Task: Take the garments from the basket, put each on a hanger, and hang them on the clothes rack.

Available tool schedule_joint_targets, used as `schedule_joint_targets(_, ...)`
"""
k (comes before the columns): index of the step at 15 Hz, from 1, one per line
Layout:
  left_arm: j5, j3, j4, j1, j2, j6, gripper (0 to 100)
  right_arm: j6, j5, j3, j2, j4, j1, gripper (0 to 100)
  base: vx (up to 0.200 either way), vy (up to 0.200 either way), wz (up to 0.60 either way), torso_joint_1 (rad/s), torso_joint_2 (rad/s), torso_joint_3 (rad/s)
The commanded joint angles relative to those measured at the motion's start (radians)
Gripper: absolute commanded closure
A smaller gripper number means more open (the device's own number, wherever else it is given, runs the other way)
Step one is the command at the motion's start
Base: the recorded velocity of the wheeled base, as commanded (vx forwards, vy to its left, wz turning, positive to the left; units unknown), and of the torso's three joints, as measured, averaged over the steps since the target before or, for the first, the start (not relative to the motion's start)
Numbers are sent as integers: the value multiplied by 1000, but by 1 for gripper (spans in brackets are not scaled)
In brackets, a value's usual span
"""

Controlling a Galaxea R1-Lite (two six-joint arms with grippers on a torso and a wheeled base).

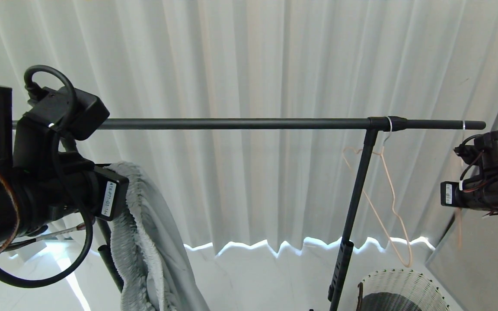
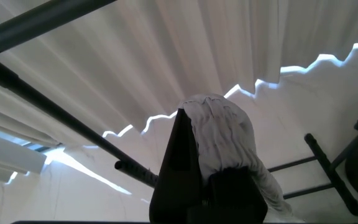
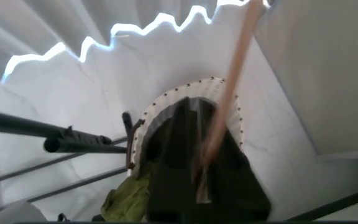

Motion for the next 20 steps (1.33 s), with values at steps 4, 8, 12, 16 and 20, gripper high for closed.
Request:
schedule_joint_targets(4,1,-1,0,0,-2,0,100,-4,1,-2,-20,1,4,100,0,0,0,0,0,0)
schedule_joint_targets(8,1,-4,-3,-1,-2,0,100,-7,2,2,-69,1,16,100,0,0,0,0,0,0)
schedule_joint_targets(12,1,7,-35,0,0,0,100,-7,2,7,-132,1,39,100,0,0,0,0,0,0)
schedule_joint_targets(16,1,24,-83,0,0,4,100,-7,1,55,-219,2,53,100,0,0,0,0,0,0)
schedule_joint_targets(20,2,30,-87,0,0,50,100,-7,-2,165,-377,45,60,100,-100,0,0,4,1,2)
